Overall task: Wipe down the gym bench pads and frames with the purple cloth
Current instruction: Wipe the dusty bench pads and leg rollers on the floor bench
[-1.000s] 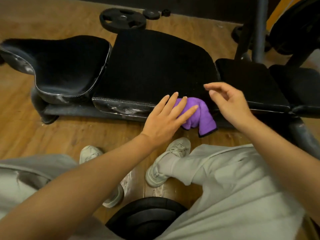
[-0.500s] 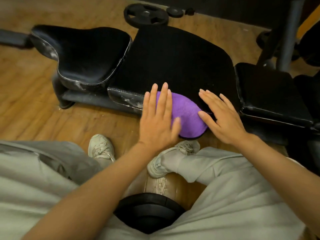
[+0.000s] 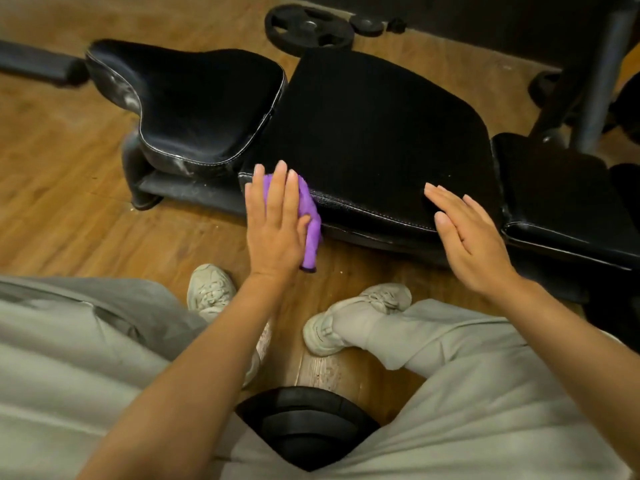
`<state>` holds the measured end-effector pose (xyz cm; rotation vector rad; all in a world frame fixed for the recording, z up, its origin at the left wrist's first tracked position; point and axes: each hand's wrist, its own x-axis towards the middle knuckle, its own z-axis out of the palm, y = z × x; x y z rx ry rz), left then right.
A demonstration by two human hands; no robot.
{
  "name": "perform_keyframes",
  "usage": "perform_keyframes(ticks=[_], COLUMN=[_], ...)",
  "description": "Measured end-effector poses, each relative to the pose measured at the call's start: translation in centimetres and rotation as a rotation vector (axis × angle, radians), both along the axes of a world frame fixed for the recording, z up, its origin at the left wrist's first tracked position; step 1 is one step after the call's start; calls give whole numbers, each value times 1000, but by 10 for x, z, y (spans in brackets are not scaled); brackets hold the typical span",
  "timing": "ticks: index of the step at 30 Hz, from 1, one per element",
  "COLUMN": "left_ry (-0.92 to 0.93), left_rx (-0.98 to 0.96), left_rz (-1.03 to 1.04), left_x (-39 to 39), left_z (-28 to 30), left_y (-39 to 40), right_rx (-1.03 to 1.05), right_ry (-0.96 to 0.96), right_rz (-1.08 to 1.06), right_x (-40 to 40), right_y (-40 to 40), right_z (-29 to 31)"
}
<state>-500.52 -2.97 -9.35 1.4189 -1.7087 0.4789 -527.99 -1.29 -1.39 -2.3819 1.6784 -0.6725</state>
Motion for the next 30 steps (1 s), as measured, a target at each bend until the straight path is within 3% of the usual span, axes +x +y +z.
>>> perform_keyframes(ticks=[4,6,9,12,14,16,18,24,26,30], left_ry=[516,579,322,-47,-96,131,490,1744,1881,1814], left_rx=[88,129,141,-65,-130,-78,-27,21,80,50], left_rz=[28,5,12,-77,-104,-57,-25,166,175,146], left_x=[-65,-97,-108,-68,-30,-9,-19,-98,-111,-108], left_z=[27,37,25,5,-7,-9,0,50,53,49], left_y=[11,20,25,10,-3,-6,-5,-1,4,6], right_rx=[-42,-47,-45,-28,-19,-35,-66,-130,-171,-229], right_ry=[-50,-64,-71,-83,-84,-78,-67,-51,-49,-57], right_rz=[-47,-70,-89,-105,-118,-134,-153,-191,-208,-246], right_x=[5,8,10,12,13,15,18,25,27,30], right_y=[-1,-2,-2,-1,-1,0,-1,1,1,0], right_z=[-2,-3,-3,-3,-3,-3,-4,-6,-9,-12])
